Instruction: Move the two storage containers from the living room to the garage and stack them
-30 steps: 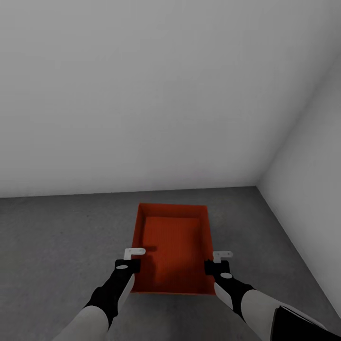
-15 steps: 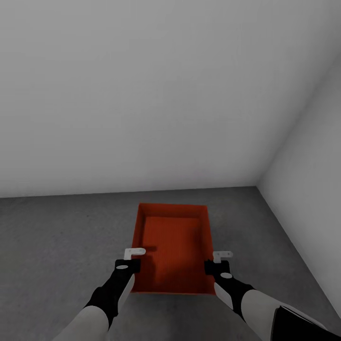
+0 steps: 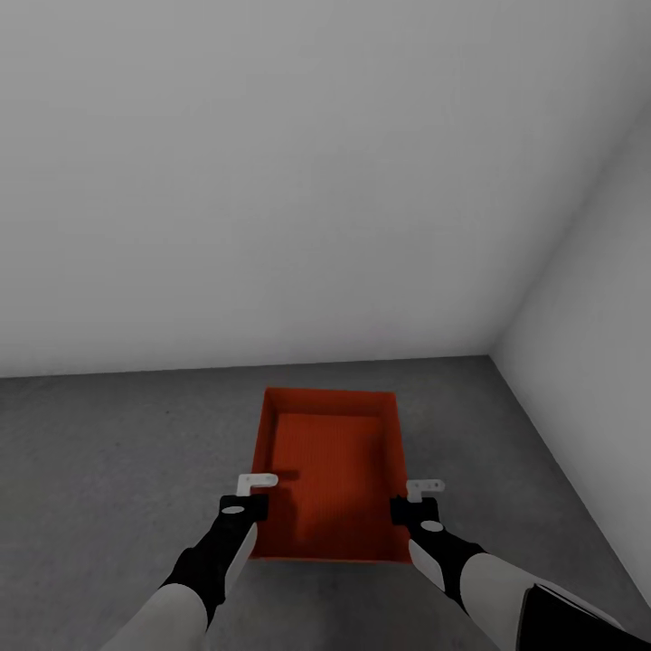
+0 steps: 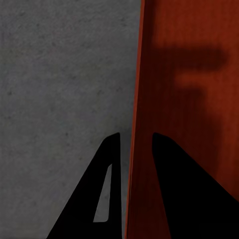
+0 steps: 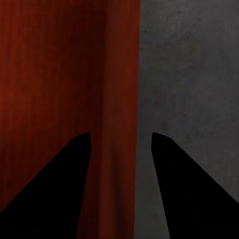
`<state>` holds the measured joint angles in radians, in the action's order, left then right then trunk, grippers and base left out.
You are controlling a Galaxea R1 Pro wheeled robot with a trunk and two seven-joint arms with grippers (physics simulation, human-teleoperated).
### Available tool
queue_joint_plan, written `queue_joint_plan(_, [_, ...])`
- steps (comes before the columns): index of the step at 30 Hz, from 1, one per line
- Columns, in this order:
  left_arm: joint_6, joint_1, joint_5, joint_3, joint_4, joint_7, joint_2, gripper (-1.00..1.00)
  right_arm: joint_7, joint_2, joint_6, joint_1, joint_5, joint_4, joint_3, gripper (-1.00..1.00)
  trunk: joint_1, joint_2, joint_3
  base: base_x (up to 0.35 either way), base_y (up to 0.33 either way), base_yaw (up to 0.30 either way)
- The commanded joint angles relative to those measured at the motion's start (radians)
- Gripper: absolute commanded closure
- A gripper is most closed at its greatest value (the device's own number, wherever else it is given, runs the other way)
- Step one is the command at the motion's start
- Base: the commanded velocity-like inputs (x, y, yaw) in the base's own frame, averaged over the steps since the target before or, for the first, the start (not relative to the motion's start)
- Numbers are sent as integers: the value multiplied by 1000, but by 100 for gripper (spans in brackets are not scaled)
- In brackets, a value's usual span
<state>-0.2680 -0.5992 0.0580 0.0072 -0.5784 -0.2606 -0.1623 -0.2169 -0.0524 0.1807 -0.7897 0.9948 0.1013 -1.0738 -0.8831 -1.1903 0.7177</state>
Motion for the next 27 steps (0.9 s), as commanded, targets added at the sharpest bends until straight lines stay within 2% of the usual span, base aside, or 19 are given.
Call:
queue_joint_plan(1, [-10,-1,20,7,-3,-6,4,100,-2,5,3,0,5,-14,8,100,-4,-8,4,0,0,0])
queue_joint_plan(7, [-10,-1,20,7,-3,-6,3,100,-2,4,3,0,5,-14,8,100,-27,-50,23,0,0,0])
queue_joint_plan(20, [-10,-1,20,7,-3,-6,3,100,-2,5,3,-1,5,-14,8,100,-27,-50,23,0,0,0])
queue_joint_plan(27, [-10,-1,20,7,-3,-6,3,100,-2,5,3,0,5,-14,8,100,-54,-99,45,0,0,0])
